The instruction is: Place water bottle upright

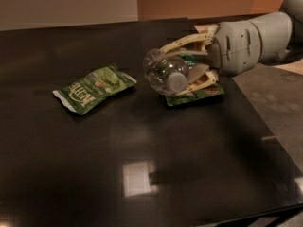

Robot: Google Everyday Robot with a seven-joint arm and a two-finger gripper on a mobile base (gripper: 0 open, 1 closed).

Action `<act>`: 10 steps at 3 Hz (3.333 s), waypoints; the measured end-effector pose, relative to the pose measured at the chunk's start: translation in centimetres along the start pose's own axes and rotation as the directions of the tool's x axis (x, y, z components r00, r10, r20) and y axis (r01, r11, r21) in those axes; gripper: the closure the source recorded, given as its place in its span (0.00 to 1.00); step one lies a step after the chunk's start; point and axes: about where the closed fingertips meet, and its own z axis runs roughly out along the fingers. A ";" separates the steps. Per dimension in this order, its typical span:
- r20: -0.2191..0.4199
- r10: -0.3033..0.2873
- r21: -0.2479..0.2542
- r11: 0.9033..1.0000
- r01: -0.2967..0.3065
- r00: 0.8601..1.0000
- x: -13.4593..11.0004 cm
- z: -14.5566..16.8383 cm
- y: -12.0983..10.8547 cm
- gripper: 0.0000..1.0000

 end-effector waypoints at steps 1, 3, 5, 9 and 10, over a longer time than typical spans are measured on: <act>0.089 0.042 -0.028 0.999 -0.040 0.995 -0.1 0.7 -0.8 1.00; 0.175 0.085 -0.095 0.993 -0.069 0.981 -0.5 2.0 -1.3 1.00; -0.014 0.193 -0.021 0.981 -0.193 0.981 0.1 4.8 -2.1 1.00; -0.176 0.404 0.341 0.881 -0.329 0.898 0.2 8.6 -0.5 1.00; -0.158 0.418 0.355 0.869 -0.343 0.895 0.1 8.6 -0.7 1.00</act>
Offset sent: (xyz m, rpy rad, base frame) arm -0.0252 0.0143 0.0114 -0.0814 0.1588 0.3785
